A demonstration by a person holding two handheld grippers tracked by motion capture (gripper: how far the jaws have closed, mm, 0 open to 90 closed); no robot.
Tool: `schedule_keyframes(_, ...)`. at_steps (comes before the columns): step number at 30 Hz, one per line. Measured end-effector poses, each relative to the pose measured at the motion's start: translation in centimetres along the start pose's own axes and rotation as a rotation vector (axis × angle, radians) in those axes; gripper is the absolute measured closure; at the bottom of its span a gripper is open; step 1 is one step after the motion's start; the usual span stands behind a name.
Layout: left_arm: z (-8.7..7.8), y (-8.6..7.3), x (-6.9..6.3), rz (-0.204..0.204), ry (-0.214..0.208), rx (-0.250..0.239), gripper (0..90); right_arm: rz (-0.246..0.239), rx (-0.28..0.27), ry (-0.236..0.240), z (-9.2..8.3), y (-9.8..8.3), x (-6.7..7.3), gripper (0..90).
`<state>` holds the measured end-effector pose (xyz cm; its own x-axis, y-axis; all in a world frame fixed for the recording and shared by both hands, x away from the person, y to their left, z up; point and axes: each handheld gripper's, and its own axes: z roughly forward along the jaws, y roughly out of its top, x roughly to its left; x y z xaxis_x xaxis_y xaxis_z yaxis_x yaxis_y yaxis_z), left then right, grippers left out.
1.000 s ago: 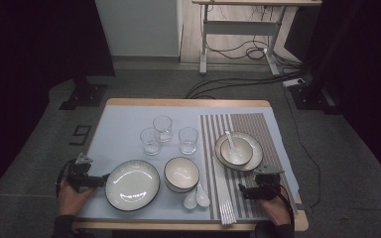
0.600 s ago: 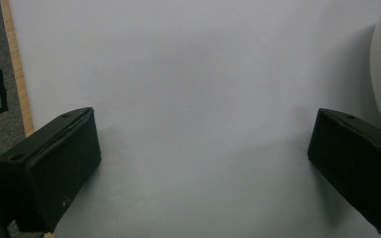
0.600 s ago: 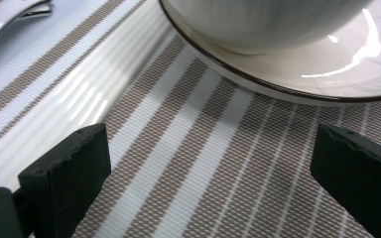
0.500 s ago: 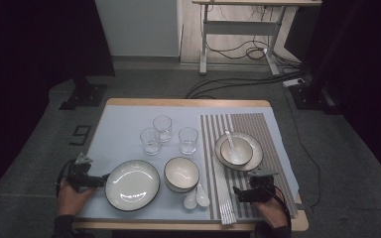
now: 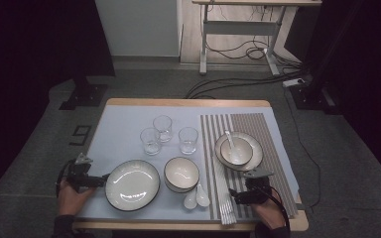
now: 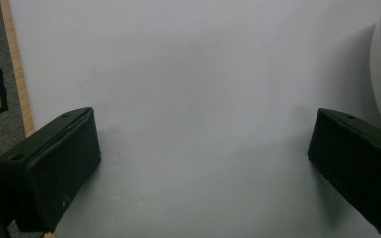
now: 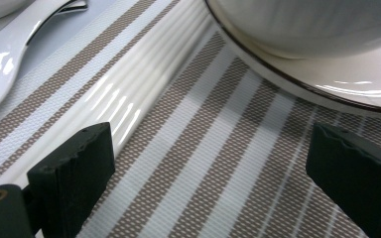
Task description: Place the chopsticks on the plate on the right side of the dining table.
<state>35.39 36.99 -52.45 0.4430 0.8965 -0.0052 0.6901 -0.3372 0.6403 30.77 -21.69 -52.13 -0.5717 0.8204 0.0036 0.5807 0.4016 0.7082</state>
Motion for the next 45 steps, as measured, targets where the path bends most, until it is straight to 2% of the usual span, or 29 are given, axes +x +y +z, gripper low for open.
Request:
schedule_keyframes(20,0.0,0.0,0.0,0.0,0.0,0.0,0.0,-0.027,0.036,0.027,0.6,0.1,0.9,4.9)
schedule_keyframes(24,0.0,0.0,0.0,0.0,0.0,0.0,0.0,-0.015,0.046,0.01,0.6,0.0,0.6,5.5)
schedule_keyframes(30,0.0,0.0,0.0,0.0,0.0,0.0,0.0,0.01,0.056,0.018,0.4,-0.2,0.0,5.3)
schedule_keyframes(33,0.0,0.0,0.0,0.0,0.0,0.0,0.0,0.002,0.072,0.016,0.3,-0.2,-0.2,5.1)
schedule_keyframes(36,0.0,0.0,0.0,0.0,0.0,0.0,0.0,-0.007,0.09,0.005,0.3,-0.2,-0.3,7.9)
schedule_keyframes(40,0.0,0.0,0.0,0.0,0.0,0.0,0.0,0.005,0.102,0.005,0.0,-0.2,-0.7,12.9)
schedule_keyframes(45,0.0,0.0,0.0,0.001,0.001,0.0,0.0,0.011,0.125,-0.013,-0.4,-0.2,-1.2,14.6)
